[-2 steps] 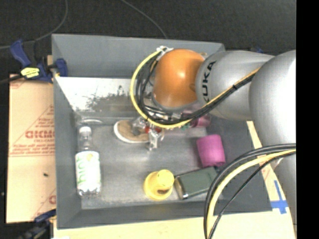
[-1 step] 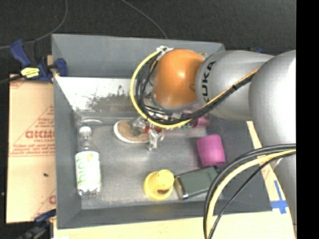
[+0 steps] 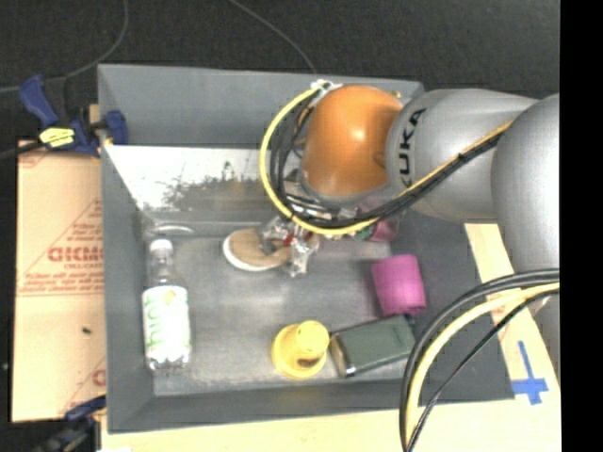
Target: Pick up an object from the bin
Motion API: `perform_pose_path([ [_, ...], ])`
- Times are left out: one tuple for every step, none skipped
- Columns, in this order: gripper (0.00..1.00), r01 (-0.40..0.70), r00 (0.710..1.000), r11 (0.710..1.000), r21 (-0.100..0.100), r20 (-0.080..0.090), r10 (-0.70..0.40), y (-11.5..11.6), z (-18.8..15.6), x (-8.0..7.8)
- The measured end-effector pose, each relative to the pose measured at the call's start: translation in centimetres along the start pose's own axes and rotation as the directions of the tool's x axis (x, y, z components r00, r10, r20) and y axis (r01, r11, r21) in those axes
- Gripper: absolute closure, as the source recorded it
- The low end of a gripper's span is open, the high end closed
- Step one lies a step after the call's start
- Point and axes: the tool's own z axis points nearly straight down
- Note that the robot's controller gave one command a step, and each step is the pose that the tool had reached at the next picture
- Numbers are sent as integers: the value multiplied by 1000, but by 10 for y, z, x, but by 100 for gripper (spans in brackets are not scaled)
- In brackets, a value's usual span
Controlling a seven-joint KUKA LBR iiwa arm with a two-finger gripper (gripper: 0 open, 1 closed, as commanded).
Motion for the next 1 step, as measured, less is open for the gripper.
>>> perform_pose_path([
  [100, -15, 1000, 1000, -2, 1, 15, -2, 3, -4],
])
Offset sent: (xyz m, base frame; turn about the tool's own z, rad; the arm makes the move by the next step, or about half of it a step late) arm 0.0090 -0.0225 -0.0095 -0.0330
